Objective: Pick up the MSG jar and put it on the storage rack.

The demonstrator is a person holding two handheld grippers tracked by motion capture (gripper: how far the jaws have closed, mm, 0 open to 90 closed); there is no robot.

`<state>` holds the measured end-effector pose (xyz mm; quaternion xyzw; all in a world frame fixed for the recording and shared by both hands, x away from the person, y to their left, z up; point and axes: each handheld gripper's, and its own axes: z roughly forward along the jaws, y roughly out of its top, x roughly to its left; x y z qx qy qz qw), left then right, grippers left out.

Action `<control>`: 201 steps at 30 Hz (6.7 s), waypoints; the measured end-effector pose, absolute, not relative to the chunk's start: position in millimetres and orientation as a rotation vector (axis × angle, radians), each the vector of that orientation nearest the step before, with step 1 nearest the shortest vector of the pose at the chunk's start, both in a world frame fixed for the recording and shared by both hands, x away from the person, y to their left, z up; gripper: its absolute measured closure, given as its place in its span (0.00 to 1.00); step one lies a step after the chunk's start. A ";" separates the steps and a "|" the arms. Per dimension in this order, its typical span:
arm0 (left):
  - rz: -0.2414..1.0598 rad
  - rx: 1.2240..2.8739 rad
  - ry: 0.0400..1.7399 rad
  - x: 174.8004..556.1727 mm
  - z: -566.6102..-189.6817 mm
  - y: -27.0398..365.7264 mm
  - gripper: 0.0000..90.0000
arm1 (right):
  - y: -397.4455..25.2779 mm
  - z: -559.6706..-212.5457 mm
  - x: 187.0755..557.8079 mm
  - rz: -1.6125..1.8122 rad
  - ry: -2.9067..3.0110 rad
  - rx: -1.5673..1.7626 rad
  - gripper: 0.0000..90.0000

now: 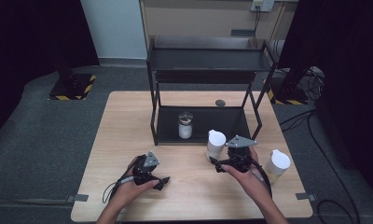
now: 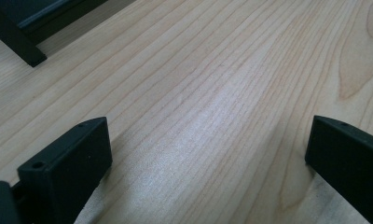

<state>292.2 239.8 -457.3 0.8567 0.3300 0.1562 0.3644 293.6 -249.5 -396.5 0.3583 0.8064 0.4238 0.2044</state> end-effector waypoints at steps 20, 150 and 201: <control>0.402 2.204 0.849 292.2 -457.3 239.8 0.00 | -237.4 -406.2 315.7 1.162 2.238 1.077 0.11; 0.400 2.206 0.844 293.1 -457.1 239.7 0.00 | -154.2 -387.1 385.7 1.074 2.063 1.230 0.35; 0.401 2.206 0.845 293.0 -457.2 239.4 0.00 | -162.6 -388.5 393.5 1.115 2.092 1.228 0.23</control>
